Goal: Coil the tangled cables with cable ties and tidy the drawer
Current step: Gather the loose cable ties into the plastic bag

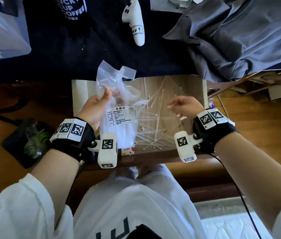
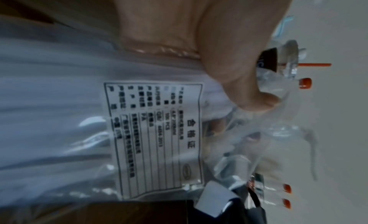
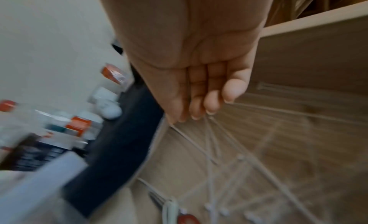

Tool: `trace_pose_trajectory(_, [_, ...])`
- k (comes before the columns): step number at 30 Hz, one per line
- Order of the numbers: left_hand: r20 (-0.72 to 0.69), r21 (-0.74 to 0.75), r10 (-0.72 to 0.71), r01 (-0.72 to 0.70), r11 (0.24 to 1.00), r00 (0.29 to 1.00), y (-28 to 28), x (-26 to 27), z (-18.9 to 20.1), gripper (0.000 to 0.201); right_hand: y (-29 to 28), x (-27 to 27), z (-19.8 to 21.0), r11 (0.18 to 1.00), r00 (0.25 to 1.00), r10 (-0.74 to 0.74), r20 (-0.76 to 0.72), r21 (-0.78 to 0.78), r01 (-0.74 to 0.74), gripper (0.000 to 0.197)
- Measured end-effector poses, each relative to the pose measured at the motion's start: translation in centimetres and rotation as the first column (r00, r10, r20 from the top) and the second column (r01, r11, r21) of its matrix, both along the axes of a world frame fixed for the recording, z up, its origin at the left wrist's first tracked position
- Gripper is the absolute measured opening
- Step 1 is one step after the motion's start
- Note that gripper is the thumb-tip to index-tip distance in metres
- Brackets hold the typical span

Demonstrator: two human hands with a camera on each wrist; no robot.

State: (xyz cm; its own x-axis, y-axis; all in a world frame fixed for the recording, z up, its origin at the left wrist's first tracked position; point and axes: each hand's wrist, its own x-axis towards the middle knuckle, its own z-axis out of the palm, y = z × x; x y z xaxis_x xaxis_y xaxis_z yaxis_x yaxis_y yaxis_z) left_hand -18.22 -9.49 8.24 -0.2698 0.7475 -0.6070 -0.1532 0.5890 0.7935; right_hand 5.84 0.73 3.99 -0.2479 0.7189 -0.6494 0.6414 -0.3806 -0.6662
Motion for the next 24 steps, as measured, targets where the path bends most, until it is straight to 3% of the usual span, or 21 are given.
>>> trace_pose_trajectory(3, [-0.048, -0.072, 0.047, -0.050, 0.996, 0.998, 0.0, -0.1, -2.0, 0.110, -1.2, 1.7, -4.1, 0.982, 0.992, 0.033, 0.122, -0.190, -0.010, 0.025])
trace_pose_trajectory(4, [-0.057, -0.088, 0.068, -0.073, 0.993, 0.996, -0.3, -0.3, -3.1, 0.108, -1.5, 2.0, -5.2, 0.973, 0.992, 0.021, 0.128, -0.233, 0.009, 0.025])
trace_pose_trajectory(8, [-0.015, -0.087, 0.139, -0.140, 0.986, 0.990, -0.4, -0.1, -4.0, 0.059, -1.9, 2.4, -8.8, 0.941, 0.988, -0.082, 0.134, -0.316, 0.121, 0.022])
trace_pose_trajectory(12, [-0.041, -0.080, 0.221, -0.223, 0.971, 0.974, -0.2, 0.8, -4.2, 0.040, -0.5, 2.1, -11.0, 0.975, 0.980, -0.092, 0.175, -0.186, 0.125, 0.012])
trace_pose_trajectory(19, [-0.026, -0.057, 0.240, -0.242, 0.969, 0.970, 0.5, 2.6, -5.7, 0.033, 2.3, -0.7, -13.2, 0.983, 0.969, -0.063, 0.238, -0.154, 0.102, 0.031])
trace_pose_trajectory(24, [-0.045, -0.060, 0.268, -0.271, 0.961, 0.962, 0.9, 2.9, -6.8, 0.037, 2.8, -3.0, -13.7, 0.989, 0.902, -0.111, 0.418, -0.045, 0.143, 0.023])
